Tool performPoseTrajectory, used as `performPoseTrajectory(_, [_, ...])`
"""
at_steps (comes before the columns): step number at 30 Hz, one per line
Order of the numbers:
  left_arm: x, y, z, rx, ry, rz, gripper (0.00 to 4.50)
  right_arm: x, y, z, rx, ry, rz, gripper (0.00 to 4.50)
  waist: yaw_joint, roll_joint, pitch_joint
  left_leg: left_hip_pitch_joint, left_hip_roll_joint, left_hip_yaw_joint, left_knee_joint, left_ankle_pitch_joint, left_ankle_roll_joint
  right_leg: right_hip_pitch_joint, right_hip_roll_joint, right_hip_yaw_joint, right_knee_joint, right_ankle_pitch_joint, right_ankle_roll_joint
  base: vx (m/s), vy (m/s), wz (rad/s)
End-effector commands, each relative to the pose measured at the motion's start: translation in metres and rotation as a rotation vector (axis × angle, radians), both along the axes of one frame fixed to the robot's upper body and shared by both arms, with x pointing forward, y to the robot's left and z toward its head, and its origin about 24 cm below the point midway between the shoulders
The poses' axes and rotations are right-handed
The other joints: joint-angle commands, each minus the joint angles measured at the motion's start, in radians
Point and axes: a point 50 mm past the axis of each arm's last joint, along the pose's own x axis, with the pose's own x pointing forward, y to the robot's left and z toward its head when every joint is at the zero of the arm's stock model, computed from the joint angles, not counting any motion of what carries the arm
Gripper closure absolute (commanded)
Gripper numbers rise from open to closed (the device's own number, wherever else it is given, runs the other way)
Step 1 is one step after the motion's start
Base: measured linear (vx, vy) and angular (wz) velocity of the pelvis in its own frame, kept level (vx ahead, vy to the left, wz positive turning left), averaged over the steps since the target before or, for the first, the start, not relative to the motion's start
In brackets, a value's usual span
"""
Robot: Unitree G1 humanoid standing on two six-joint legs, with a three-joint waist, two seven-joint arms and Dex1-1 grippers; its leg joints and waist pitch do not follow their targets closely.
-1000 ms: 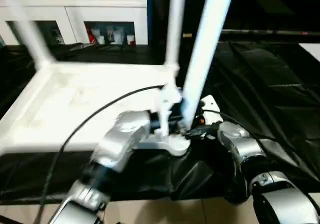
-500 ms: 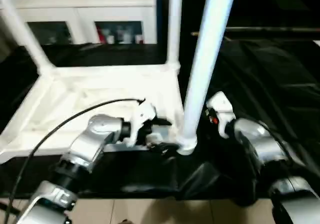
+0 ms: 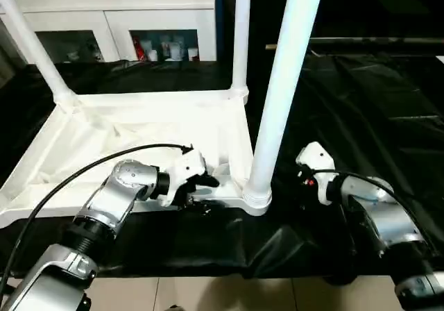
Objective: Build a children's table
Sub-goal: Rotate leg to tighten
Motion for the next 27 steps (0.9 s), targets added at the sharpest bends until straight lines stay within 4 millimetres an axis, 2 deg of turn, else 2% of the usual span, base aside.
performPoseTrajectory(1, [0.0026,0.0018,0.0033,0.018,-0.012,-0.017,1.88,-0.0031,0.0017,0.0021,0.006,0.004,0.025,0.00,0.003,0.002,-0.070,0.013,0.033,-0.014,-0.071,-0.243,0.024,0.045,-0.056,0.042,-0.082,-0.155,-0.240,0.000,0.000,0.00])
performPoseTrajectory(2, [0.0023,0.0021,0.0026,0.020,-0.008,-0.019,2.01,-0.0036,0.0009,0.0020,0.001,0.004,0.024,0.00,0.002,-0.001,-0.070,0.013,0.033,-0.014,-0.071,-0.245,0.021,0.045,-0.056,0.043,-0.082,-0.152,-0.240,0.000,0.000,0.00])
performPoseTrajectory(3, [0.0020,0.0026,0.0017,0.024,-0.004,-0.021,2.01,-0.0040,0.0002,0.0021,-0.004,0.004,0.022,0.00,0.001,0.001,-0.069,0.012,0.033,-0.014,-0.072,-0.248,0.021,0.045,-0.056,0.043,-0.083,-0.153,-0.239,0.000,0.000,0.00])
performPoseTrajectory(5, [0.0014,0.0025,0.0011,0.026,0.003,-0.026,2.33,-0.0041,-0.0006,0.0027,-0.006,0.003,0.019,0.00,0.001,0.001,-0.068,0.012,0.032,-0.014,-0.073,-0.253,0.019,0.046,-0.056,0.042,-0.083,-0.163,-0.238,0.000,0.000,0.00])
performPoseTrajectory(8, [0.0017,0.0017,0.0016,0.019,0.007,-0.030,2.56,-0.0049,-0.0006,0.0034,-0.007,0.004,0.015,0.00,0.001,0.003,-0.068,0.014,0.034,-0.015,-0.073,-0.261,0.016,0.044,-0.057,0.043,-0.084,-0.172,-0.239,0.000,0.000,0.00])
performPoseTrajectory(14, [0.0010,0.0027,0.0044,-0.009,0.028,-0.046,3.13,-0.0067,0.0000,0.0034,-0.007,0.009,0.012,0.00,0.002,0.002,-0.069,0.013,0.034,-0.014,-0.073,-0.255,0.018,0.045,-0.057,0.043,-0.082,-0.151,-0.245,0.000,0.000,0.00])
performPoseTrajectory(19, [-0.0011,0.0049,0.0041,-0.028,0.039,-0.046,3.53,-0.0074,0.0002,0.0020,-0.014,0.015,0.014,0.00,0.001,-0.004,-0.067,0.012,0.034,-0.014,-0.074,-0.261,0.017,0.045,-0.058,0.044,-0.084,-0.177,-0.242,0.000,0.000,0.00])
performPoseTrajectory(27, [-0.0038,0.0075,0.0023,-0.053,0.063,-0.035,4.32,-0.0082,0.0016,0.0021,-0.010,0.019,0.032,0.00,0.000,-0.002,-0.068,0.013,0.034,-0.014,-0.075,-0.253,0.019,0.044,-0.058,0.044,-0.084,-0.176,-0.237,0.000,0.000,0.00])
